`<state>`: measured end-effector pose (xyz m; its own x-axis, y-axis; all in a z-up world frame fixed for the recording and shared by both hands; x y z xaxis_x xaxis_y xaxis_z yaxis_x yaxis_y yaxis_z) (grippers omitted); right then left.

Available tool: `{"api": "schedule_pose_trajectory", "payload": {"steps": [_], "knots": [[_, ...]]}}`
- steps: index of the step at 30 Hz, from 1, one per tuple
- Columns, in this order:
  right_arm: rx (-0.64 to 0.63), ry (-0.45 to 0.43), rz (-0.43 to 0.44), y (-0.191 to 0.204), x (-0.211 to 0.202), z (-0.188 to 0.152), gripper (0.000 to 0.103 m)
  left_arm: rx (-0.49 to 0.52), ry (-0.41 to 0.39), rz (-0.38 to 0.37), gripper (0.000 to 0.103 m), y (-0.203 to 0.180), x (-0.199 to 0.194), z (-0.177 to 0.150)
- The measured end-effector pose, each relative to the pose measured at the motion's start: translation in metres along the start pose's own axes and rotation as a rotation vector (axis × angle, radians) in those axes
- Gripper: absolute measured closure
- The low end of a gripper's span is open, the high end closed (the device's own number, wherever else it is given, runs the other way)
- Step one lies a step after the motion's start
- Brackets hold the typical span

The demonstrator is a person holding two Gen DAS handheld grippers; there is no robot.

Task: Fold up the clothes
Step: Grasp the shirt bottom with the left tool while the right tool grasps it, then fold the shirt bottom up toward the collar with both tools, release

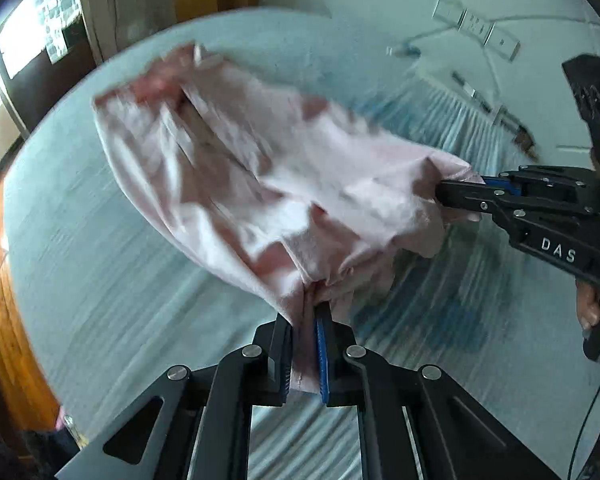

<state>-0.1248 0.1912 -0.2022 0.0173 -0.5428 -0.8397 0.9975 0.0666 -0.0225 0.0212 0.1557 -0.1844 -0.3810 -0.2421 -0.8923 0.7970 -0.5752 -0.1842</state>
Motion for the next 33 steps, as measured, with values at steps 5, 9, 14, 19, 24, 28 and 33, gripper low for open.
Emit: {"api": "schedule_pose_trajectory", "payload": {"steps": [5,9,14,19,24,28,33], "knots": [[0.008,-0.073,0.014,0.0,-0.024,0.047,0.094,0.006,-0.066,-0.038,0.093,0.031,-0.038,0.05],[0.005,-0.12,0.012,-0.001,-0.026,0.099,0.095,-0.015,-0.07,-0.062,0.093,0.061,-0.033,0.102],[0.013,-0.167,0.01,-0.012,0.005,0.189,0.095,-0.043,-0.053,-0.094,0.093,0.11,-0.016,0.173],[0.036,-0.144,0.025,-0.039,0.07,0.278,0.095,-0.078,-0.006,-0.116,0.093,0.173,0.023,0.267],[0.076,-0.082,0.042,-0.071,0.149,0.346,0.095,-0.091,0.042,-0.096,0.093,0.218,0.073,0.332],[0.106,0.0,0.066,-0.088,0.203,0.369,0.095,-0.104,0.129,-0.113,0.075,0.237,0.103,0.351],[0.223,0.019,0.005,-0.117,0.212,0.368,0.046,-0.086,0.106,-0.164,0.023,0.244,0.094,0.364]]}}
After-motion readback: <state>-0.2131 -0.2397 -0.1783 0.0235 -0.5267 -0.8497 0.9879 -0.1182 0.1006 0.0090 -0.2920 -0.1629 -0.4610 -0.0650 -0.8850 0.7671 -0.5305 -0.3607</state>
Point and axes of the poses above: each gripper's, at about its wrist camera, not at the fingertips, and x roughly the way its jaws point, y to its left, z to its top, the point moved 6 cm from there along x, roughly the way its jaws point, and after that the axes turned 15 degrees about -x, right-handed, at the moved point
